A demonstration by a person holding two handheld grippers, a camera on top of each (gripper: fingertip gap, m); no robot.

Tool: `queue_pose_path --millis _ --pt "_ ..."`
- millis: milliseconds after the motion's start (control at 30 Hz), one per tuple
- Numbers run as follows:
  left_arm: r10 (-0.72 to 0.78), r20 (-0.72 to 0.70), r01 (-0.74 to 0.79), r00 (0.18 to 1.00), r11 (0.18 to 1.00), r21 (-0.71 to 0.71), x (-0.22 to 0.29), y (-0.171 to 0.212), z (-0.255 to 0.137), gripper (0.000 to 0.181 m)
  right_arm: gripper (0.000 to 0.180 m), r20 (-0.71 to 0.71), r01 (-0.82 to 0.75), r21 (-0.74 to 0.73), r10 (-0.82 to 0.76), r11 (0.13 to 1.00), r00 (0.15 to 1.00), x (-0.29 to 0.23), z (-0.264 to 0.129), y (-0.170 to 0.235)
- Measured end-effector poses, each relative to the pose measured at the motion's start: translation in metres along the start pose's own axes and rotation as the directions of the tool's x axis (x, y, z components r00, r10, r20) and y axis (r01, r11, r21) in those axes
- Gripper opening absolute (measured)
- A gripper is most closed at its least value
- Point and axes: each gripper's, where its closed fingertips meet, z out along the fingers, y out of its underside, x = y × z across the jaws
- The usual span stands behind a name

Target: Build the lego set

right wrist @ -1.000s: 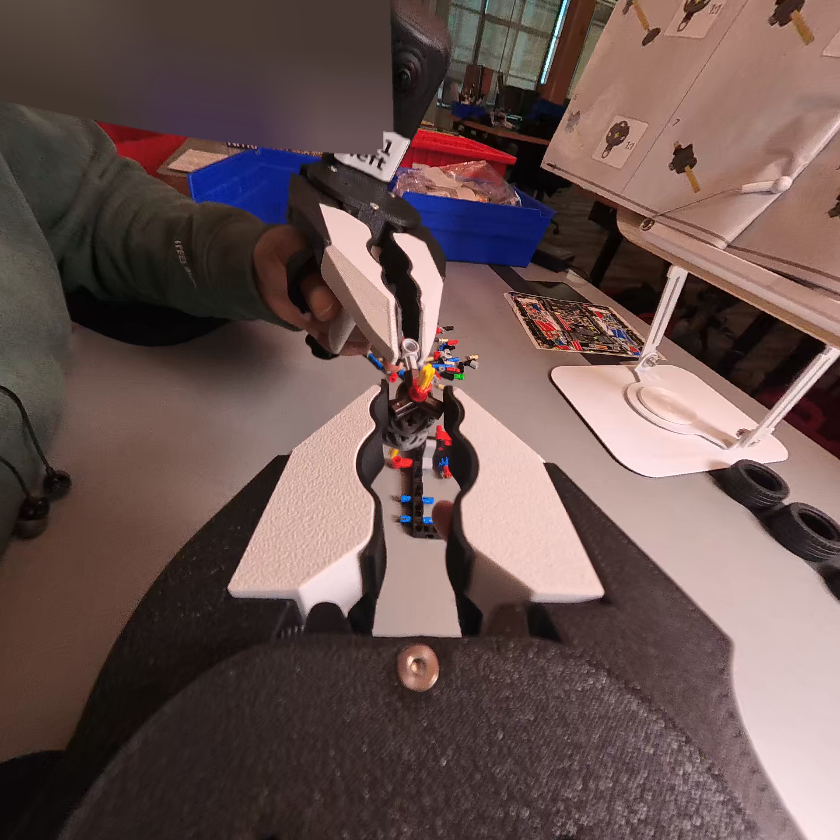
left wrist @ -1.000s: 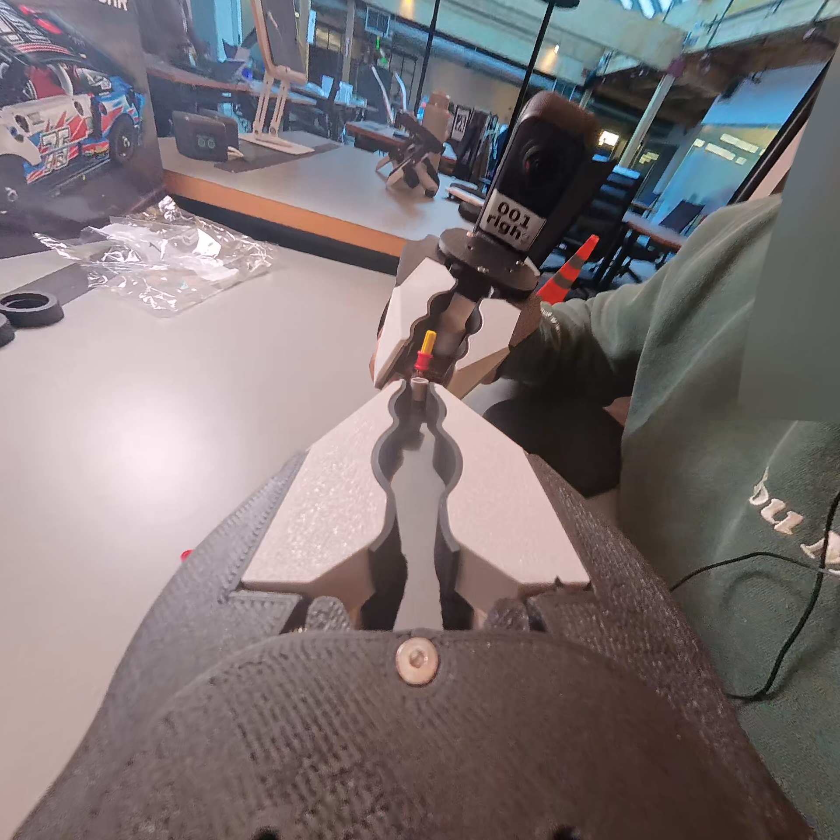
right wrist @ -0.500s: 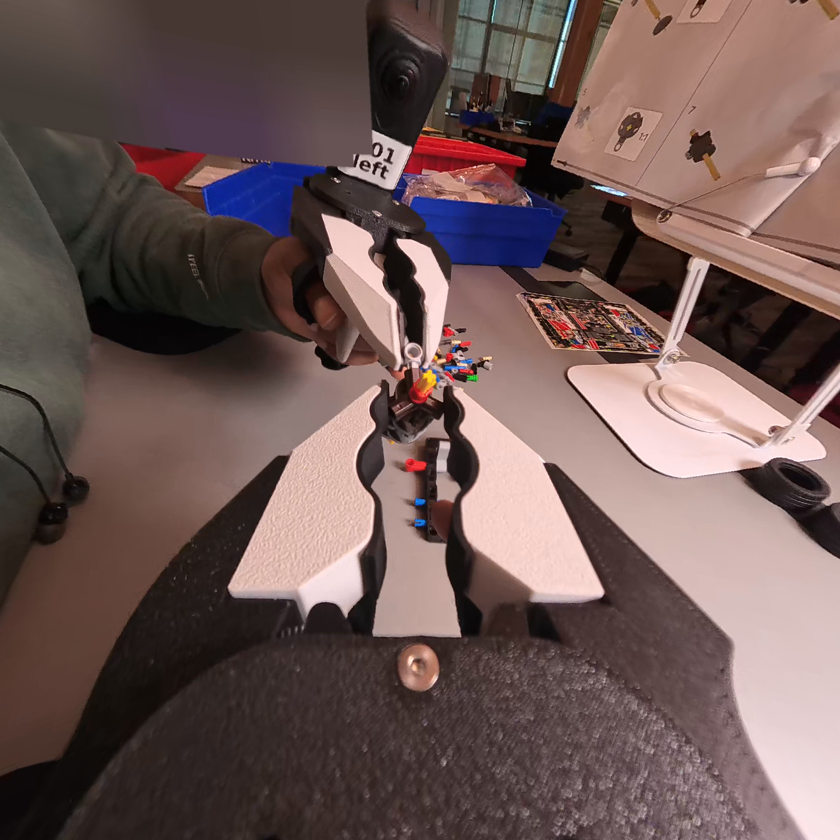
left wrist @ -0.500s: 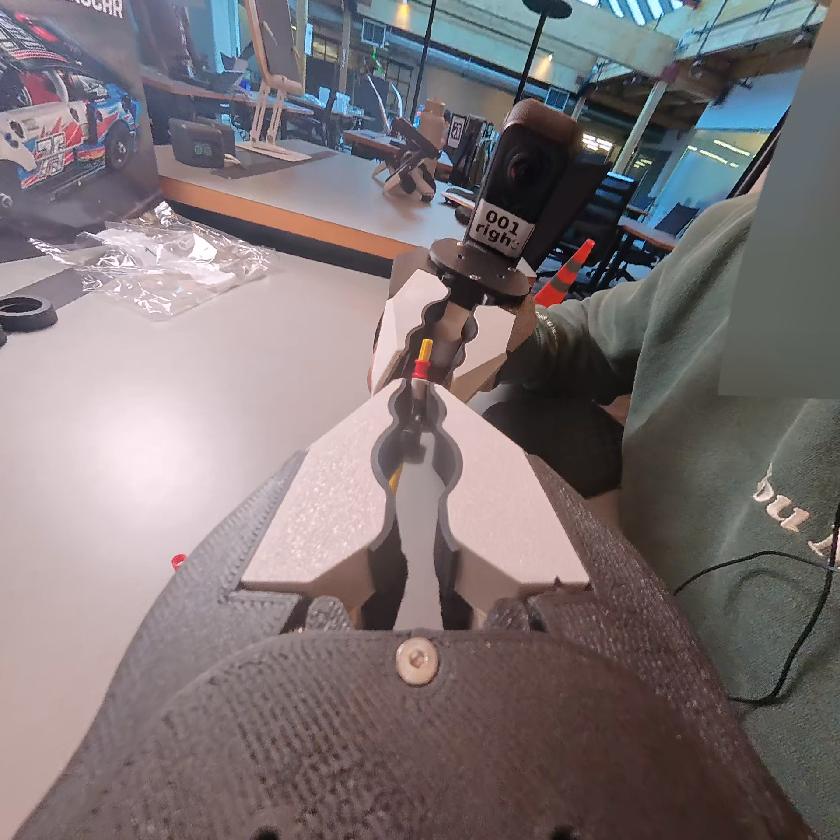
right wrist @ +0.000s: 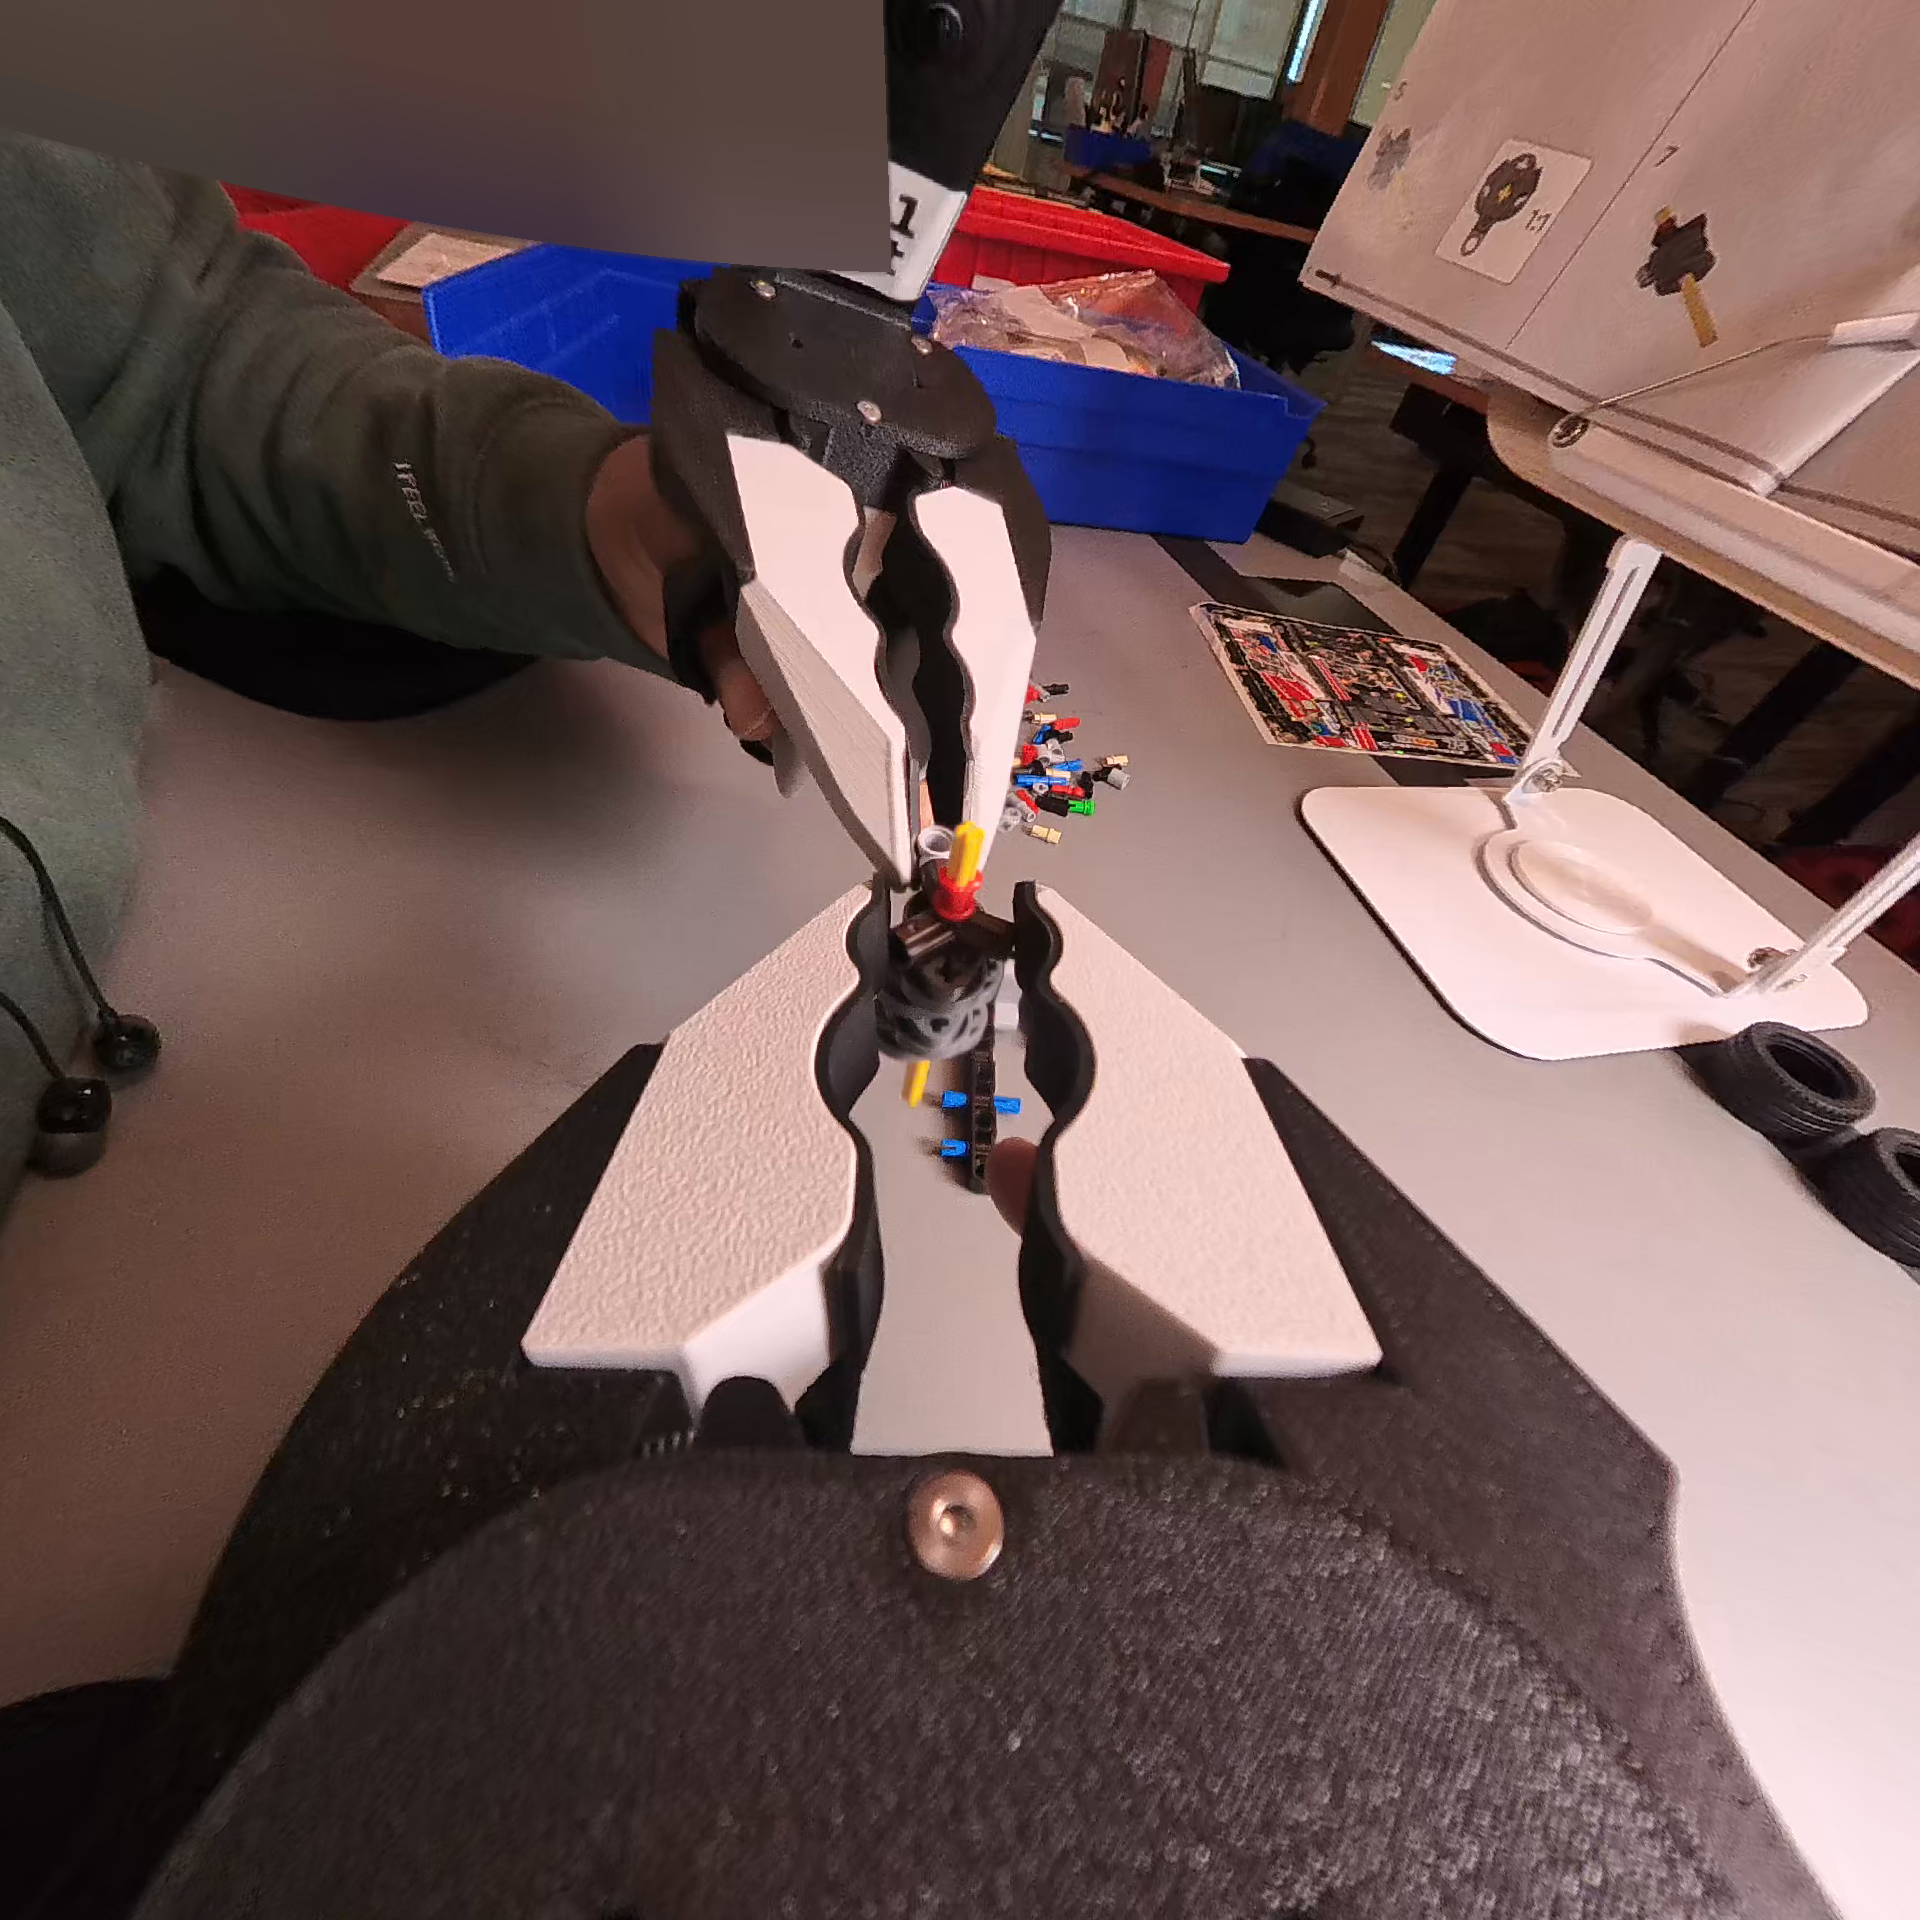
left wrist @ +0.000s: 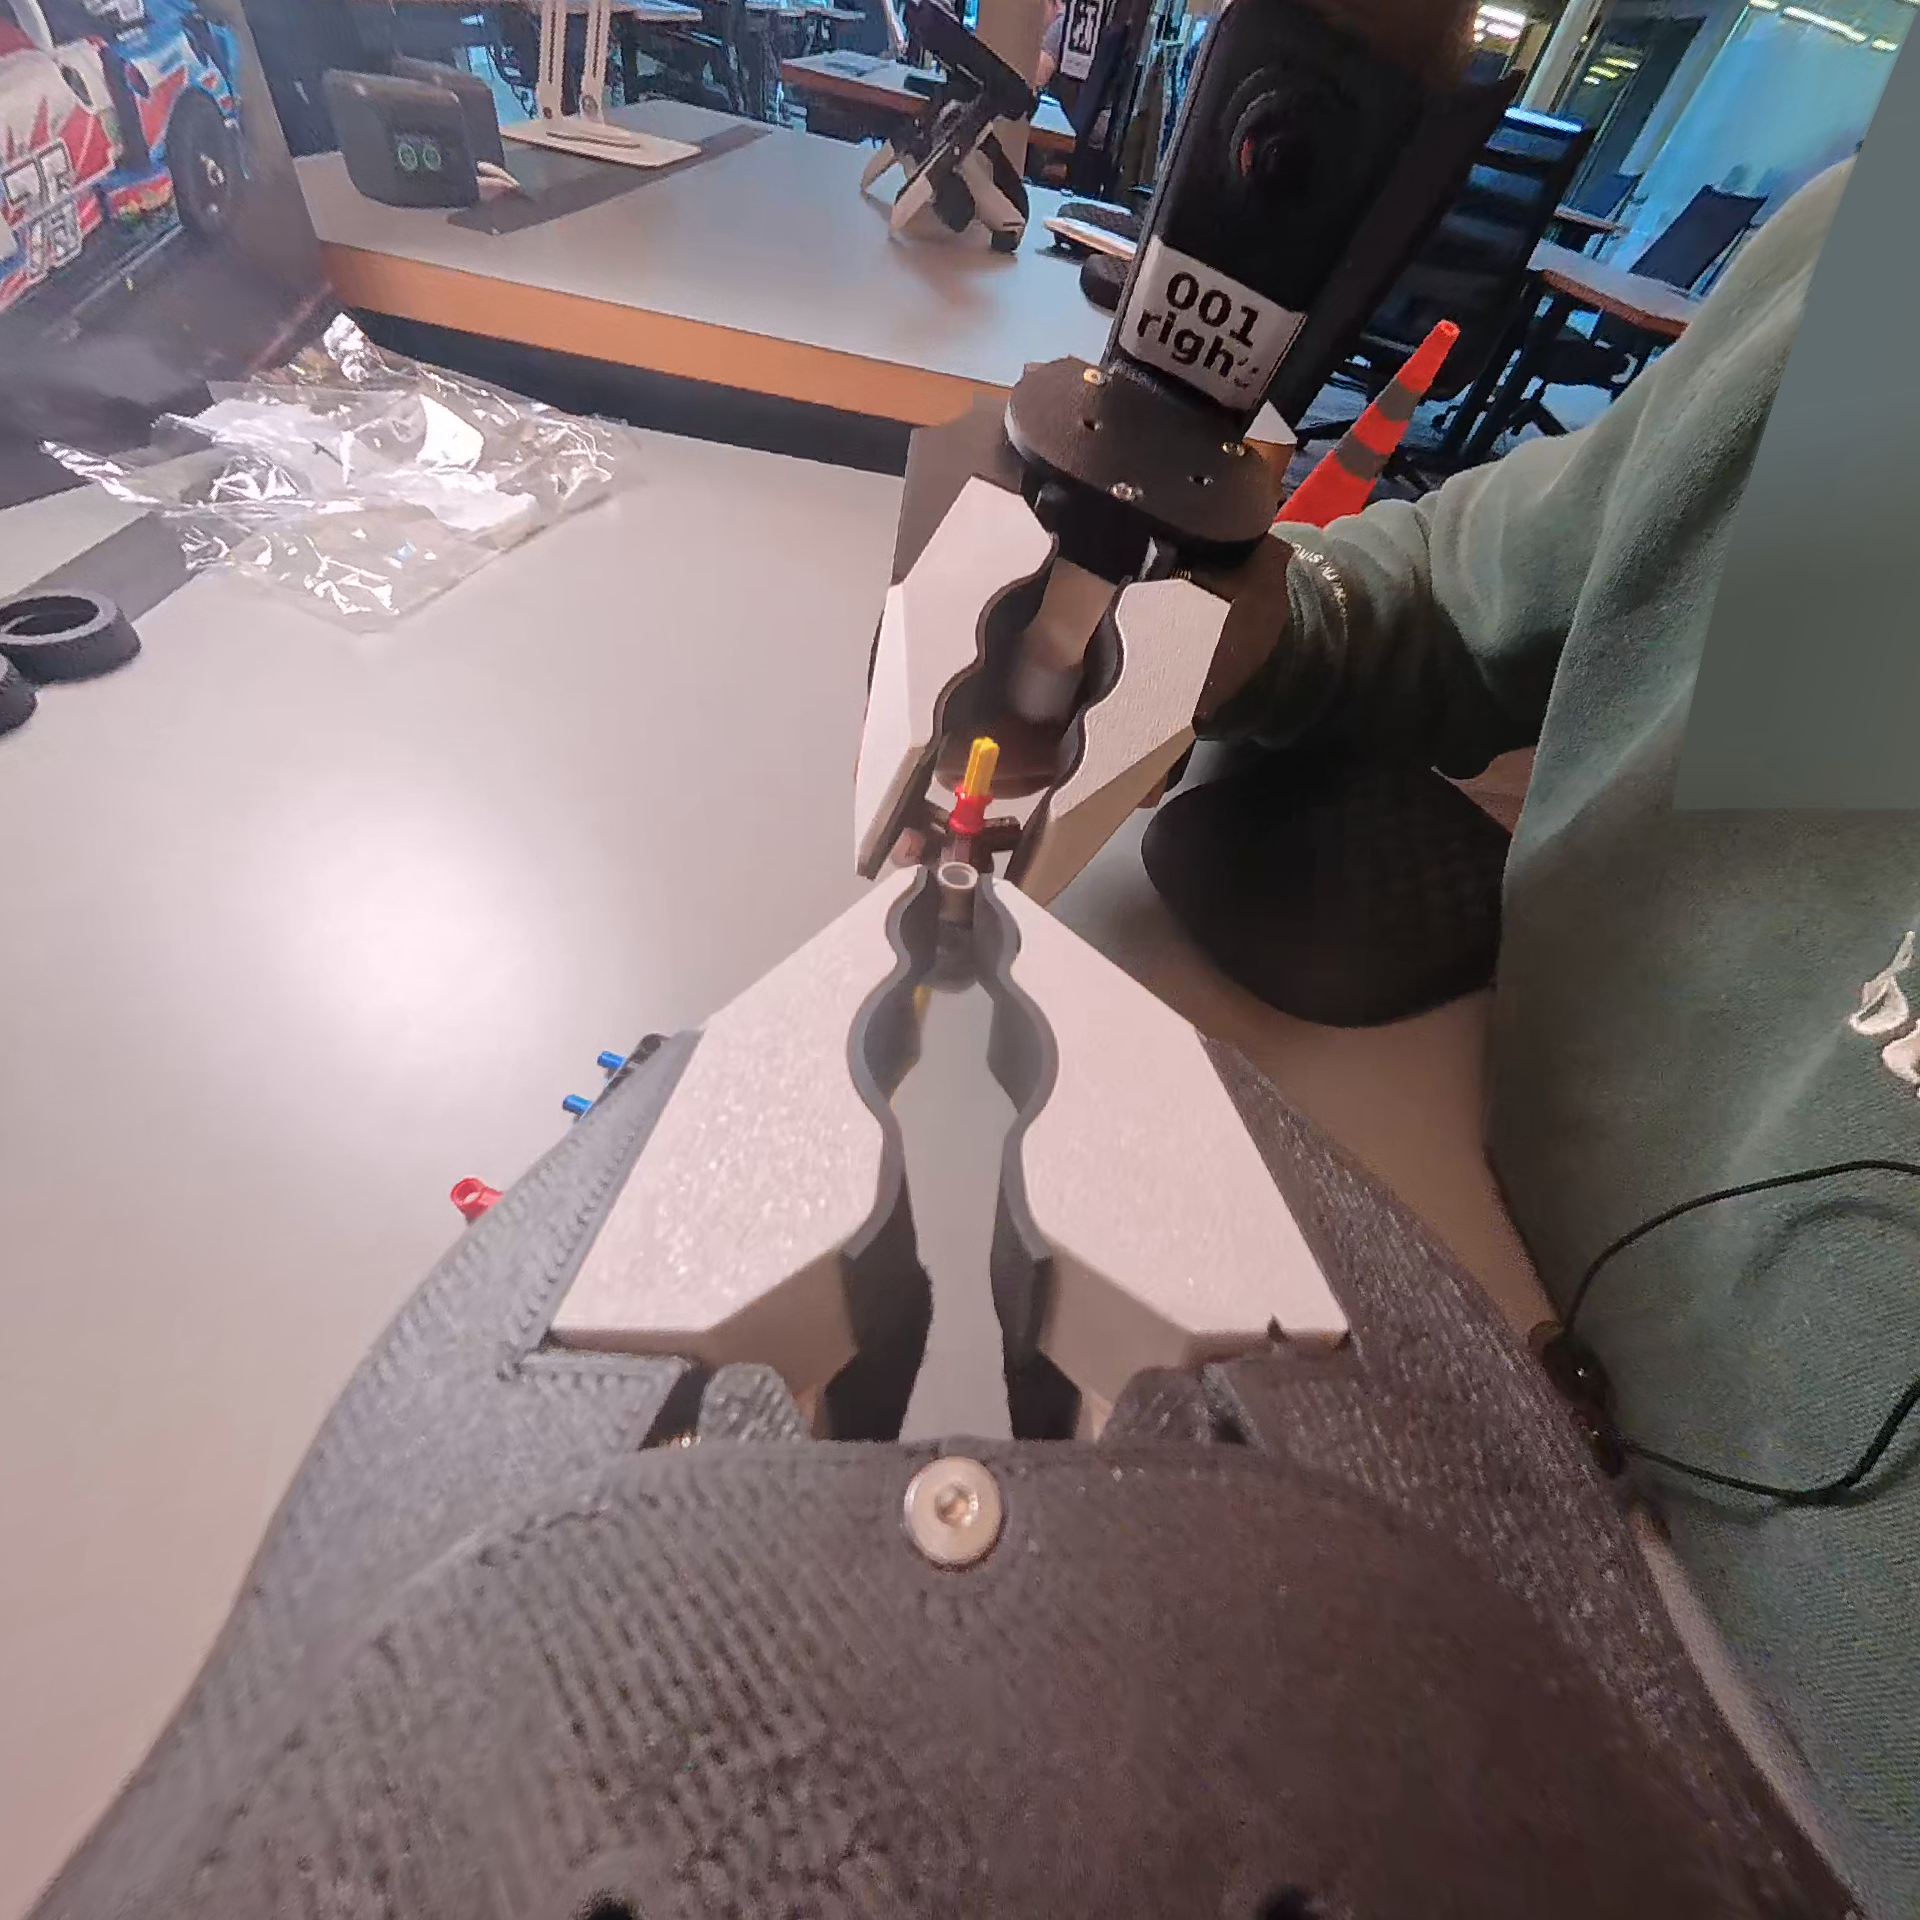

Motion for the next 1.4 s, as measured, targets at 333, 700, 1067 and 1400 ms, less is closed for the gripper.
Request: queue_pose_path --millis 333,700,1067,1400 --pt "-0.135 -0.211 0.199 0.968 0.927 0.318 -0.005 -0.027 -0.019 0.006 0.045 0.094 -0.216 0.154 0.203 0.964 0.975 0.013 -0.009 -0.013" --pt "-0.190 -0.246 0.298 0.950 0.782 0.547 -0.018 -0.046 -0.040 0.005 0.002 0.187 -0.379 0.219 0.342 0.899 0.921 0.005 0.001 -0.017" --pt "-0.063 -0.071 0.078 0.995 0.969 0.235 -0.042 -0.009 -0.044 0.027 0.002 0.107 -0.370 -0.126 0.384 0.920 0.917 0.011 0.000 0.033" --pt "0.141 -0.064 -0.142 0.988 0.990 -0.020 -0.030 0.028 -0.028 0.001 0.002 0.165 -0.386 -0.241 0.430 0.890 0.888 -0.008 0.007 0.052"
